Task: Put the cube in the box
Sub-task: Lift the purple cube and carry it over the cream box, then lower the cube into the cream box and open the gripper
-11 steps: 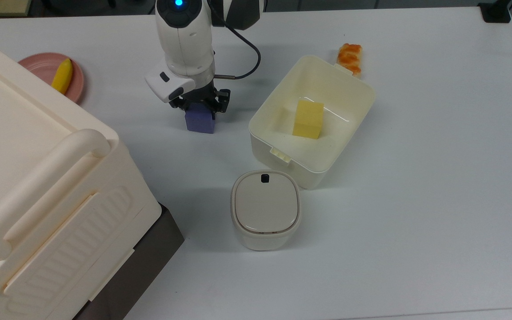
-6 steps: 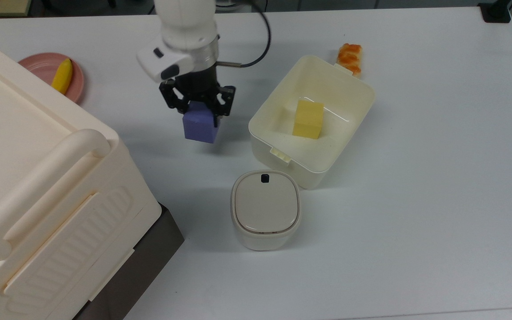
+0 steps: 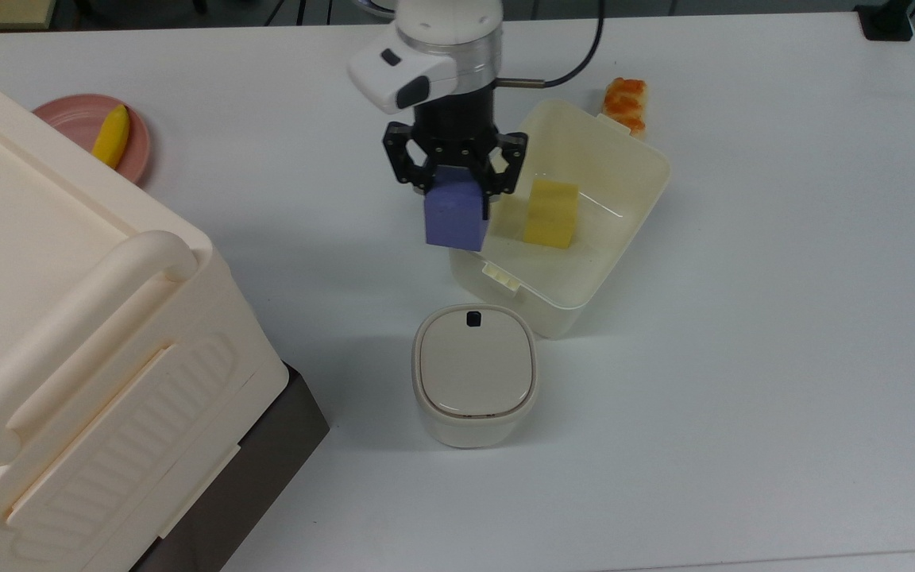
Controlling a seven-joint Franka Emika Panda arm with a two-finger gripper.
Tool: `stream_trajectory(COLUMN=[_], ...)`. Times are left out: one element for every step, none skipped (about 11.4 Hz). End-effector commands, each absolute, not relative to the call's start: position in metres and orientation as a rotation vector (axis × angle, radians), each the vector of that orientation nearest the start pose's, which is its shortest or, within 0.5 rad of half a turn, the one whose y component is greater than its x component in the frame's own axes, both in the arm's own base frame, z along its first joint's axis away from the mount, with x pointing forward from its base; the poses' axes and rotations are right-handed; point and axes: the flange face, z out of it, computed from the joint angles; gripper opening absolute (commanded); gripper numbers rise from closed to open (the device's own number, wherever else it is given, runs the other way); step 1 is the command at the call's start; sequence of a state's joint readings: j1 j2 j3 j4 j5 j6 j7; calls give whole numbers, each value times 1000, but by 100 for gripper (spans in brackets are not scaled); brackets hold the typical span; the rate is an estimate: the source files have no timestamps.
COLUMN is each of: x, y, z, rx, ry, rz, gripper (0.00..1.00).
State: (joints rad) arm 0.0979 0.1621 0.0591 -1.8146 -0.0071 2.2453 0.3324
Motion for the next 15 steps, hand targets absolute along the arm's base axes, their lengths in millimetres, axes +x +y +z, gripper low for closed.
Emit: stream_trajectory(x=[617,615,612,608,606,603,603,602,602,602,603,602,598,594,593], y=[128,138,149,163,170,180,181,183,183,183,181,178,166,144,119], z=[482,482,481,480,479,480,480,479,479,479,480,480,485,494,510], rx=[-3007,-3007,-3013,-3019,-3023,-3040,-3052,-3054,-3054,-3054,-3055,-3064,-3093,-3130,-3155], ry=[249,226,190,143,118,73,56,50,48,50,52,54,17,-56,-66], rz=[-391,-387,-389,-386,-388,-399,-407,-403,-403,-403,-403,-388,-339,-266,-200], gripper=[27,27,27,38,73,100,100,100,100,100,100,100,100,100,100])
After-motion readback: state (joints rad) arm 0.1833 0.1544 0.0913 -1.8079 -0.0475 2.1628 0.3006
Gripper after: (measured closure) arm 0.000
